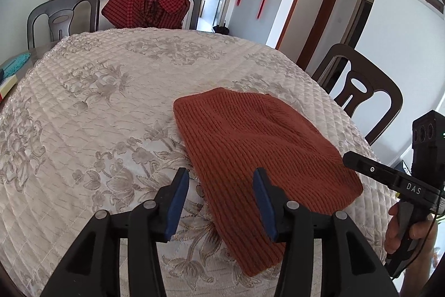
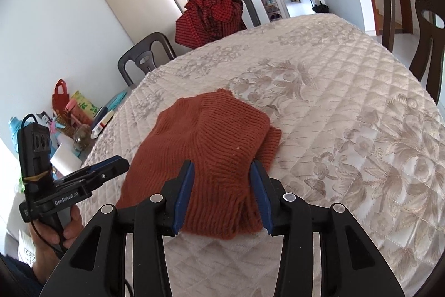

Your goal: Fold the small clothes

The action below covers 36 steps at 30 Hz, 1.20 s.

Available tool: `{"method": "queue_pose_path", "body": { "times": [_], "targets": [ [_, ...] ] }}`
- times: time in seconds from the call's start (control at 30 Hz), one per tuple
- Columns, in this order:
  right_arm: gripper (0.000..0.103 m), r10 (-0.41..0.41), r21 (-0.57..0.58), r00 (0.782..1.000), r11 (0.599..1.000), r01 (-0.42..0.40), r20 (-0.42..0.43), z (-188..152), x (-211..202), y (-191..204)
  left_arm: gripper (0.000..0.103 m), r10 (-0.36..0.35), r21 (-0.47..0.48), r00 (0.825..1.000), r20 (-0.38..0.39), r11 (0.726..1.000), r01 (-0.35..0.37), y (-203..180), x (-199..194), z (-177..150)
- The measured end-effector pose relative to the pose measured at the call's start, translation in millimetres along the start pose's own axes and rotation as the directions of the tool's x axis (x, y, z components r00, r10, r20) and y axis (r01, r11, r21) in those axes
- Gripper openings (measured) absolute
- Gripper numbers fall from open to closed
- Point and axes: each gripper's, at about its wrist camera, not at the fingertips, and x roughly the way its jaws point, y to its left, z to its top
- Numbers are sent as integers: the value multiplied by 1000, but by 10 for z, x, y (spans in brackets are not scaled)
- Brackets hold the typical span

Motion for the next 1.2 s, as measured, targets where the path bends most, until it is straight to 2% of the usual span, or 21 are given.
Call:
{"method": "queue_pose_path", "body": {
  "times": [0.13, 0.3, 0.5, 0.63, 0.83, 0.87, 0.93, 1.07, 1.2],
  "targets": [
    [52, 40, 59, 999, 998, -38, -27, 39, 109, -138, 54, -42, -42, 999, -21, 998, 41, 91, 102, 21],
    [53, 91, 137, 994, 987, -82, -60, 113, 270, -322, 62, -111, -106, 992, -53, 989, 105, 206, 247, 0],
    [54, 113, 178, 991, 979, -99, -70, 169, 407, -453, 66, -170, -143, 983, -68, 977, 159, 258, 353, -28],
    [54, 150, 198, 986, 971, -132, -76, 193, 451, -473, 66, -173, -131, 983, -64, 978, 163, 229, 340, -52],
    [54, 212, 197, 969, 963, -184, -130, 72, 380, -399, 66, -223, -141, 971, -85, 968, 210, 178, 307, -129],
    [50, 215, 190, 967, 964, -187, -139, 46, 367, -373, 66, -221, -130, 972, -86, 969, 209, 154, 325, -123],
    [41, 203, 181, 968, 968, -176, -149, 28, 384, -357, 61, -214, -114, 973, -88, 972, 203, 118, 366, -81],
    [31, 214, 193, 967, 964, -185, -141, 44, 418, -352, 39, -217, -112, 973, -83, 972, 207, 110, 346, 0],
    [29, 229, 168, 967, 963, -209, -110, 90, 343, -204, 35, -214, -76, 976, -29, 975, 211, 164, 132, 108]
  ]
}}
